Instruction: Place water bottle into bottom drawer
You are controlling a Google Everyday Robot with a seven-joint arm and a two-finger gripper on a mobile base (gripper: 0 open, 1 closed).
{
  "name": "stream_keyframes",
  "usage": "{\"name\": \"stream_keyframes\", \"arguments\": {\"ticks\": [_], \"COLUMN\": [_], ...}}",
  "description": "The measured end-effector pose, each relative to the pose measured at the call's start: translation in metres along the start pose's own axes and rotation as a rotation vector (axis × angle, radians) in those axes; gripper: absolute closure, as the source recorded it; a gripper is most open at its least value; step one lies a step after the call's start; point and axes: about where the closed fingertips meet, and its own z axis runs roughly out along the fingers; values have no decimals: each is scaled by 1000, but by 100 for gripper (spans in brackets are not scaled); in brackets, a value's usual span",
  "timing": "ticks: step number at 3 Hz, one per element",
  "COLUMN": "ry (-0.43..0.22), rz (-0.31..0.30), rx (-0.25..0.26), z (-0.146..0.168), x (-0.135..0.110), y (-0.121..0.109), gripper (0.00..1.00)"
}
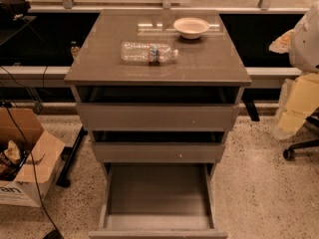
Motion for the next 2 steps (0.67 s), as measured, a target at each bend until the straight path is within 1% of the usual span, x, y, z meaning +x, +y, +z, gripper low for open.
{"name": "stream_keyframes", "arguments": {"ticks": [1, 2], "ry": [0, -34], "rz": [0, -29], "rx": [0, 1], "z": [0, 9], "x": [0, -14], "y": [0, -17], "gripper": [0, 0]}}
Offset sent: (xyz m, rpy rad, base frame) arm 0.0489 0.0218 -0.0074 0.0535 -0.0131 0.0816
